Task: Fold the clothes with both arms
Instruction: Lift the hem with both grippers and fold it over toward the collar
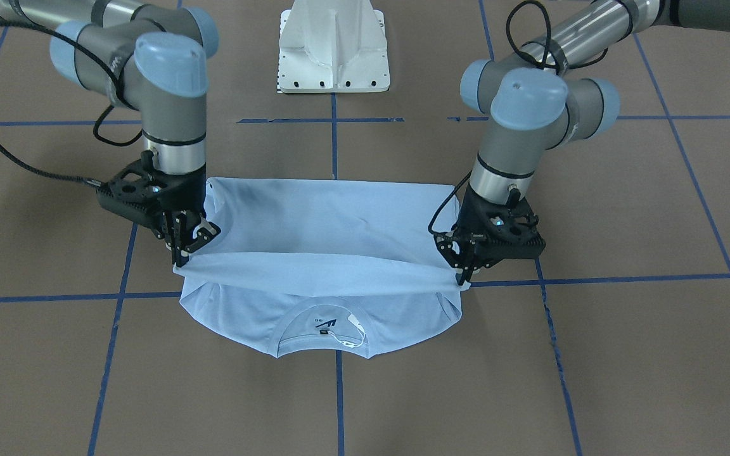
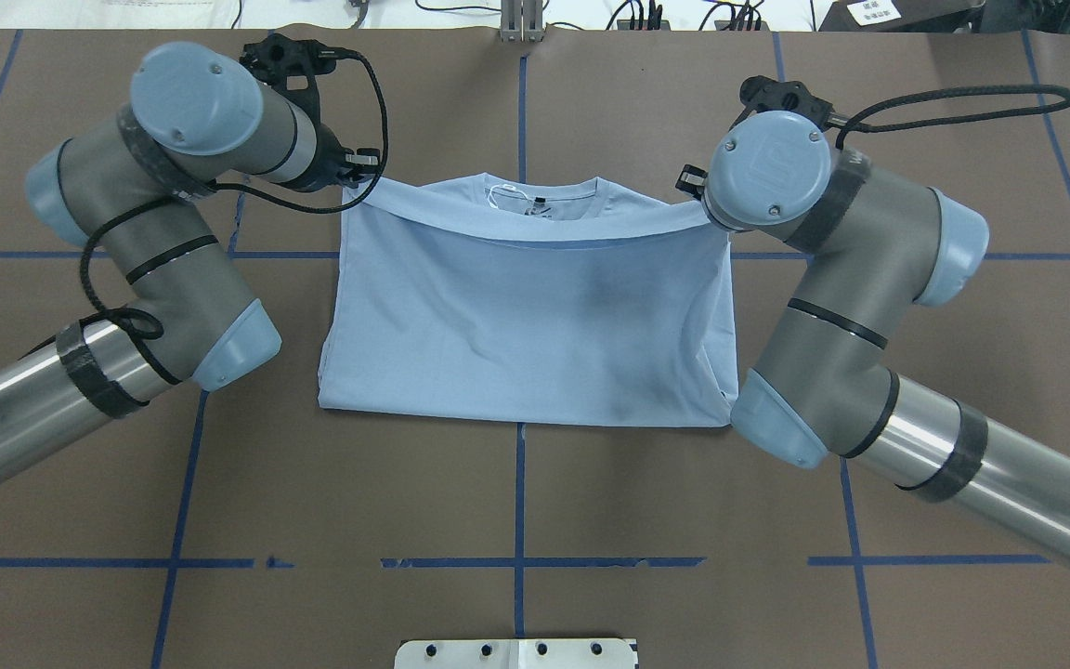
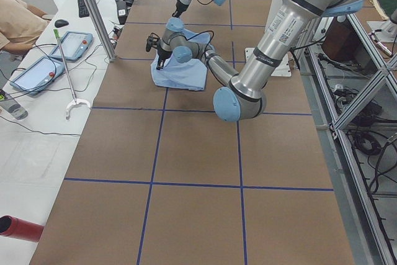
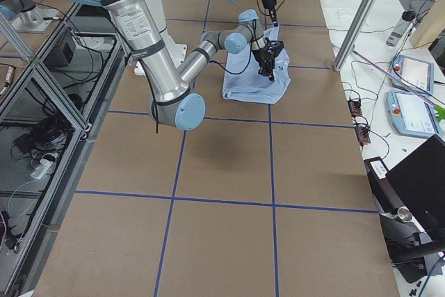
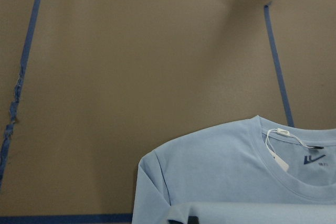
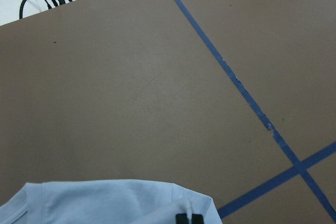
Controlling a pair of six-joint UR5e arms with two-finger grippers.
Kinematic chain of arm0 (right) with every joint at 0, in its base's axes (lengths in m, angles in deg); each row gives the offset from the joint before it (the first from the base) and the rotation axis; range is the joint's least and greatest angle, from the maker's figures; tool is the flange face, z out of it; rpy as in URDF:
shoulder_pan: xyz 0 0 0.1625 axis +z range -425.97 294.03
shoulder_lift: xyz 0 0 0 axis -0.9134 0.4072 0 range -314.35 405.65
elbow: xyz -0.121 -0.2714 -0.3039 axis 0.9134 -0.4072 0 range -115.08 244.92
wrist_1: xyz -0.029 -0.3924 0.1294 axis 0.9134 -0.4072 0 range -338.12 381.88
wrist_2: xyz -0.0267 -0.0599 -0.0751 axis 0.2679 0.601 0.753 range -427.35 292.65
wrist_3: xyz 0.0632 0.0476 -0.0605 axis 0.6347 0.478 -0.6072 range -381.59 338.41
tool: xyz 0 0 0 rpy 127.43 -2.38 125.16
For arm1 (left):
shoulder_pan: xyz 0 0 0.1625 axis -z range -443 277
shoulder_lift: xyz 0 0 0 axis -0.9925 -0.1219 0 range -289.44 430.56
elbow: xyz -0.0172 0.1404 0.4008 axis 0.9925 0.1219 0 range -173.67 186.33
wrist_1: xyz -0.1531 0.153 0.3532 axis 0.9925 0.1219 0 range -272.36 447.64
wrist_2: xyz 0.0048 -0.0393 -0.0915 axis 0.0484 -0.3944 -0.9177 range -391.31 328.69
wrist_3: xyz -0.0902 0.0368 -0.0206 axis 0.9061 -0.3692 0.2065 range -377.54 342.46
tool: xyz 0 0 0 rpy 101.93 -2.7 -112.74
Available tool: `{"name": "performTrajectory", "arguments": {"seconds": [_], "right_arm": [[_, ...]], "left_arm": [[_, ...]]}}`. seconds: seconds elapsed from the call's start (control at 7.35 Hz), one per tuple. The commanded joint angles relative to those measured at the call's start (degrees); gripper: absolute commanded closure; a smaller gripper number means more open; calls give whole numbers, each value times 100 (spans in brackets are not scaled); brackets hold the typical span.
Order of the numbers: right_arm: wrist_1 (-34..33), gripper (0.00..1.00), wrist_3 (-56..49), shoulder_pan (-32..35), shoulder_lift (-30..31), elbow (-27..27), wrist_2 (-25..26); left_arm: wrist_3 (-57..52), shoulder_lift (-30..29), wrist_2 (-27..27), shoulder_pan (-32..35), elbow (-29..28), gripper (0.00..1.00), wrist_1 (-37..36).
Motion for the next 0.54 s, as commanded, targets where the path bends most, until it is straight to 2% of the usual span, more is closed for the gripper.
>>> {"name": "performTrajectory", "arguments": {"seconds": [0.0,0.41], "right_arm": [[259,100,-184,5,-66,-531,15],[259,100,-195,-13,-66,-620,33]], "left_arm": [[-1,-404,168,-27,-936,100,467],[-177,-405,168,-45,-1168,100,681]]}}
